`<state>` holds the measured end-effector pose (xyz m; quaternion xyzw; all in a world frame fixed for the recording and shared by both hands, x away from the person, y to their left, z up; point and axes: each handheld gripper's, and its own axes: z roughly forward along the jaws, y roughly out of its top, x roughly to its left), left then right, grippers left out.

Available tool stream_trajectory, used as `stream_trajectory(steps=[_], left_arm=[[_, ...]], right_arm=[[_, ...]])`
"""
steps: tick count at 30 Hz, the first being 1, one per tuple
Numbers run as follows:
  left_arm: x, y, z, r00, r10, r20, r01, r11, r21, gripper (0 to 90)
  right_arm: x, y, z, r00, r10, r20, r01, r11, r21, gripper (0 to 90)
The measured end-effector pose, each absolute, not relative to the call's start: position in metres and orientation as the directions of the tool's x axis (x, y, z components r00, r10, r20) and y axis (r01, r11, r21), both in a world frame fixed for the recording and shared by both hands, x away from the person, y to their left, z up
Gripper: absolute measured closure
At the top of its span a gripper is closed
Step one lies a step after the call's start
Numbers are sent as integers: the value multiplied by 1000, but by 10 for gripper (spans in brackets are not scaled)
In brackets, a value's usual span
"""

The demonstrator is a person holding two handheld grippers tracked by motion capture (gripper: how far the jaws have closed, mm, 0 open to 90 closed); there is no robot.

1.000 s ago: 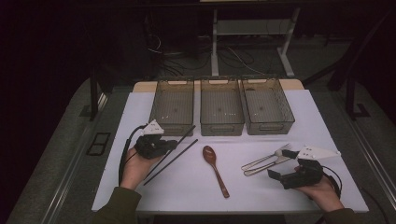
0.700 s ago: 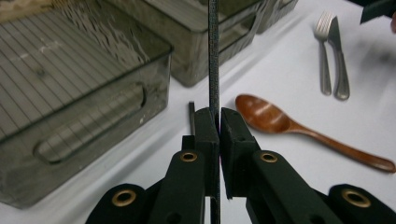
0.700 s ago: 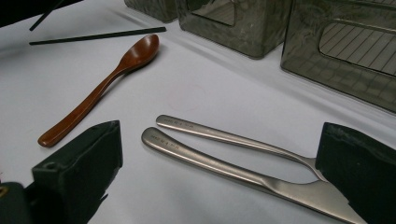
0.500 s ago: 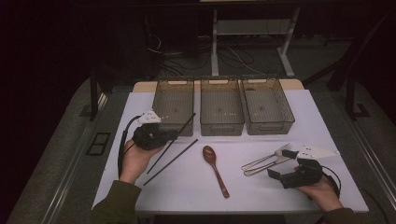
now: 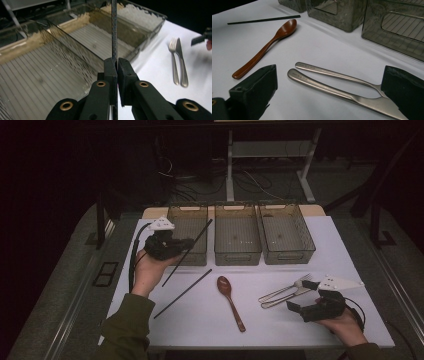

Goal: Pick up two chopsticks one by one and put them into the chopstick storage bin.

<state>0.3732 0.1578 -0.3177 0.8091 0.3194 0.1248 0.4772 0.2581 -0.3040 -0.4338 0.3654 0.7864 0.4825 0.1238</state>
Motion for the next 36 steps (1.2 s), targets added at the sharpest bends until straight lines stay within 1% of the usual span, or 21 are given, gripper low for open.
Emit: stream_trajectory(steps=[3, 11, 15, 19, 23, 29, 36], left_arm=[[383, 158, -312, 761, 641, -102, 393, -329, 859, 852], [413, 159, -299, 748, 661, -63, 365, -331, 870, 852], [427, 160, -294, 741, 668, -61, 349, -306, 886, 852], [440, 160, -293, 734, 676, -59, 334, -283, 899, 852], [453, 161, -296, 725, 688, -29, 312, -291, 904, 852], [471, 165, -305, 698, 715, -44, 333, -270, 904, 851], [486, 168, -325, 675, 737, -50, 378, -287, 880, 851]], right_arm=[[258, -304, -434, -701, 695, 161, 459, 266, 848, 2], [258, -304, -434, -704, 693, 157, 455, 269, 849, 2], [257, -304, -434, -702, 695, 157, 456, 269, 848, 2], [257, -305, -433, -701, 696, 156, 454, 266, 851, 2], [257, -305, -433, -700, 695, 160, 457, 265, 849, 2], [256, -307, -433, -696, 700, 160, 459, 261, 849, 2], [256, -309, -433, -695, 701, 159, 460, 263, 848, 2]])
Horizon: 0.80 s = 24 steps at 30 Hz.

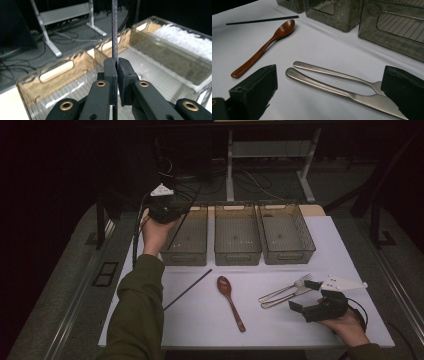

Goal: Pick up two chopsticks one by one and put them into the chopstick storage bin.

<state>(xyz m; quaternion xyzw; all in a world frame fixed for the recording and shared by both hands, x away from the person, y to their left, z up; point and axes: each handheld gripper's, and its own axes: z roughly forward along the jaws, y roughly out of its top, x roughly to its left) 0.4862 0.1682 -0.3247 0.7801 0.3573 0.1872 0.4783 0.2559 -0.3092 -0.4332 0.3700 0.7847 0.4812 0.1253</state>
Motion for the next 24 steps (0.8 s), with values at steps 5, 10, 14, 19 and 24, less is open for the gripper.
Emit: stream_trajectory(steps=[5, 10, 14, 19, 24], left_arm=[[490, 168, -335, 662, 748, -41, 404, -310, 861, 851], [490, 169, -345, 653, 756, -49, 422, -309, 852, 851], [492, 172, -353, 647, 761, -44, 440, -326, 837, 850], [494, 176, -363, 630, 775, -60, 470, -319, 823, 850], [495, 177, -370, 614, 787, -61, 488, -319, 812, 850]], right_arm=[[256, -309, -433, -693, 703, 159, 460, 261, 849, 3], [255, -309, -433, -694, 703, 156, 458, 264, 849, 3], [255, -309, -433, -694, 703, 155, 458, 265, 848, 2], [255, -309, -433, -693, 704, 155, 460, 265, 847, 2], [255, -309, -434, -694, 703, 155, 459, 266, 848, 2]])
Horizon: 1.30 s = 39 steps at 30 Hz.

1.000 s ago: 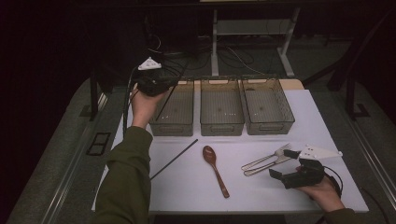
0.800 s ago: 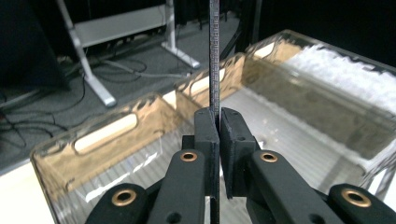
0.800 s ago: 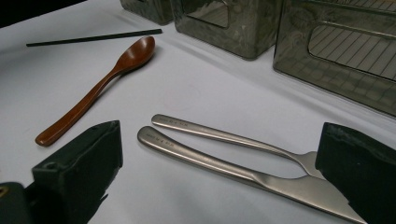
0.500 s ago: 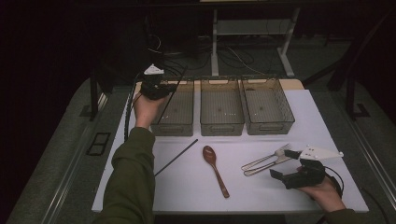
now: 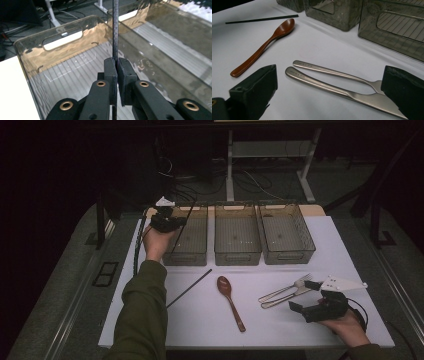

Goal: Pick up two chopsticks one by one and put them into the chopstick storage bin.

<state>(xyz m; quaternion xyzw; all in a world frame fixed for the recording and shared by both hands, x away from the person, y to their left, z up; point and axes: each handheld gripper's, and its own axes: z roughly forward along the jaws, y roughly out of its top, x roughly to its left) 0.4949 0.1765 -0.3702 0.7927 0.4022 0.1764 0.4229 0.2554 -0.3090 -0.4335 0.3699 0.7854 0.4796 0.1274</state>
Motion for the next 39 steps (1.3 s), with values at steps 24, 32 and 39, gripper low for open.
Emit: stream_trajectory(steps=[24, 32, 39], left_arm=[[488, 176, -363, 621, 783, -31, 463, -334, 821, 624], [473, 176, -349, 660, 750, -50, 437, -329, 837, 529], [453, 173, -337, 690, 722, -40, 409, -344, 845, 439]], right_arm=[[256, -309, -434, -698, 701, 151, 457, 273, 846, 2], [255, -308, -434, -698, 700, 152, 459, 274, 845, 2], [255, -307, -434, -698, 700, 150, 458, 275, 845, 2]])
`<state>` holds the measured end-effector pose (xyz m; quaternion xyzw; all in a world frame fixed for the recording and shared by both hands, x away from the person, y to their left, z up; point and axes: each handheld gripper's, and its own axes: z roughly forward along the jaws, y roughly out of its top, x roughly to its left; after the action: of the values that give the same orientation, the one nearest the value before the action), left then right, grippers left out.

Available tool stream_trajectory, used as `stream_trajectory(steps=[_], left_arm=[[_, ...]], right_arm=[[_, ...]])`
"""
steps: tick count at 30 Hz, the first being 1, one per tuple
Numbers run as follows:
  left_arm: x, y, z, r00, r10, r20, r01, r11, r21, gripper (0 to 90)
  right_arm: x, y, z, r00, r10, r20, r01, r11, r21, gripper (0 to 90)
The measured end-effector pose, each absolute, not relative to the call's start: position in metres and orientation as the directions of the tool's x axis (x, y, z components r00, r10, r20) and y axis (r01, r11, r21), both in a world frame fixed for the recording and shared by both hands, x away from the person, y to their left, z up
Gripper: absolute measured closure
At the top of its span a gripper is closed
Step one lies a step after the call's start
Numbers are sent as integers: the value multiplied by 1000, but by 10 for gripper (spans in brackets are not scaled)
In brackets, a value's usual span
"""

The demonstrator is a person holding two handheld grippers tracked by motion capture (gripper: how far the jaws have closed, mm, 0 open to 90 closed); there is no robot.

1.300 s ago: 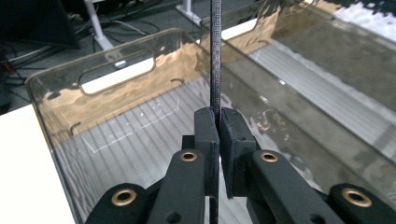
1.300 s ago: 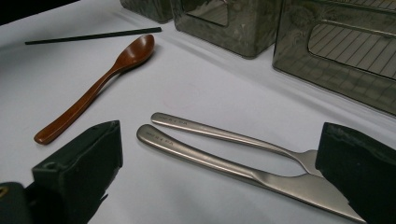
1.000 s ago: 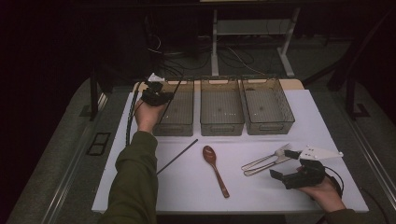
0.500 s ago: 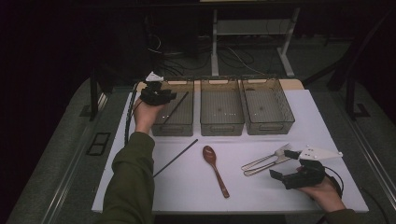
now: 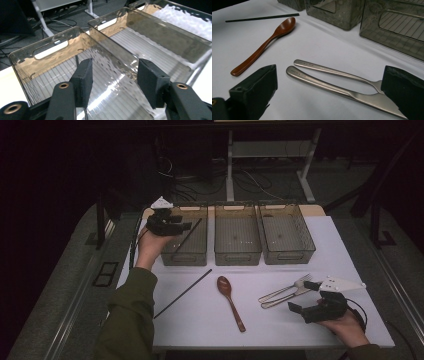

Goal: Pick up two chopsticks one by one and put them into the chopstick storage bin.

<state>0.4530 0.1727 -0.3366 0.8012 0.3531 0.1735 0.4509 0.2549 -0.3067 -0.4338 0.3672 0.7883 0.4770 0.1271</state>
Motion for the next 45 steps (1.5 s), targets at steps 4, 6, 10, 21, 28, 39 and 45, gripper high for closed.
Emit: stream_trajectory(steps=[4, 6, 10, 21, 28, 39, 45], left_arm=[[441, 170, -330, 708, 705, -39, 391, -346, 853, 394], [435, 169, -327, 721, 691, -42, 384, -349, 855, 372], [421, 166, -322, 744, 667, -43, 371, -359, 857, 329], [374, 160, -329, 785, 619, -16, 334, -402, 853, 252], [348, 164, -342, 788, 615, -25, 330, -387, 861, 223], [312, 179, -382, 778, 628, -32, 344, -382, 857, 302], [301, 185, -396, 768, 639, -44, 372, -389, 843, 389]], right_arm=[[255, -307, -434, -697, 702, 150, 457, 273, 846, 2], [255, -307, -434, -697, 701, 150, 457, 273, 846, 2], [255, -307, -434, -697, 702, 149, 456, 272, 847, 2], [254, -306, -433, -696, 703, 146, 455, 275, 847, 2], [254, -305, -433, -697, 702, 147, 456, 276, 846, 2], [253, -306, -433, -694, 704, 148, 457, 273, 847, 2], [253, -306, -433, -693, 705, 149, 458, 271, 847, 2]])
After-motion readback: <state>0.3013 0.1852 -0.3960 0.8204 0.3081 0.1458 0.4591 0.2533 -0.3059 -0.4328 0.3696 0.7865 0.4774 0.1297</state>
